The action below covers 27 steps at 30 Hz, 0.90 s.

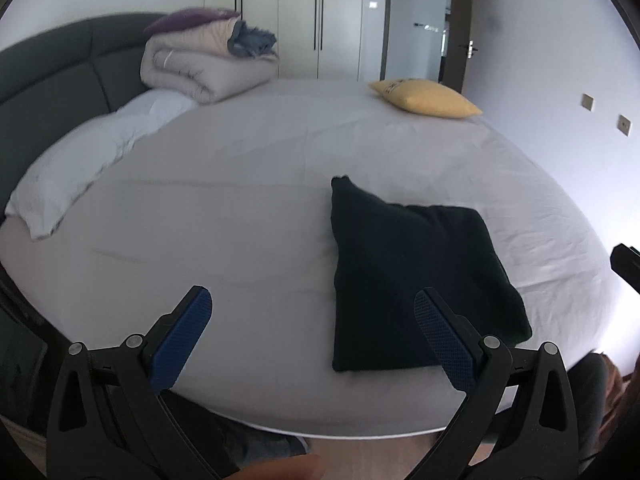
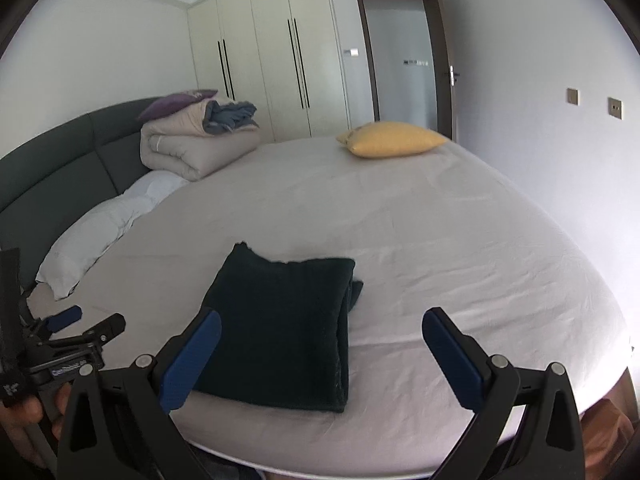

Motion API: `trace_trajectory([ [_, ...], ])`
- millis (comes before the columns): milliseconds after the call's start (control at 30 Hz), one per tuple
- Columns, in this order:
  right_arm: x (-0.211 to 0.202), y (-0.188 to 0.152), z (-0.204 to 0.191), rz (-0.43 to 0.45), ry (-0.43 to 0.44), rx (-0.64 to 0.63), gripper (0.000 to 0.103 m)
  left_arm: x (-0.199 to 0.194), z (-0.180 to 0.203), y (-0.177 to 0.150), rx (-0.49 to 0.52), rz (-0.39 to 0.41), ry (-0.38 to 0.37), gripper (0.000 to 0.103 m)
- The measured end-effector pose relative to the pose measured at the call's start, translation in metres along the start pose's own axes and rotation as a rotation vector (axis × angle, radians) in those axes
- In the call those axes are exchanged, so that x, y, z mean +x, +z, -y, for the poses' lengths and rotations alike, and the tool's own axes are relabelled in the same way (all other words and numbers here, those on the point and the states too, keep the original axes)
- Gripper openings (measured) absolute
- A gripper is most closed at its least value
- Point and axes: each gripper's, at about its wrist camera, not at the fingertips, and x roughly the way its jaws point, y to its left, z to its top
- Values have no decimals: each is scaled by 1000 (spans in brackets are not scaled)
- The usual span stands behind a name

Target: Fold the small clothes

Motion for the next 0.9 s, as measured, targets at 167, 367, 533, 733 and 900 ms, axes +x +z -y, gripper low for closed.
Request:
trace_trajectory([
  [167, -6, -2, -9, -5, 4, -15, 103, -2, 4, -1, 11, 0, -20, 103],
  [367, -4, -6, -17, -25, 17, -20, 103, -9, 7, 0, 23, 11, -25, 103],
  [533, -1, -8, -21, -40, 4, -43, 103, -5, 3, 1, 8, -11, -42, 103],
  [733, 7, -12, -21, -67, -3, -38, 103, -1, 3, 0, 5, -20, -34, 103],
  [900, 10, -13, -18, -73, -8, -35, 103, 0, 7, -3, 9, -26, -39, 103],
])
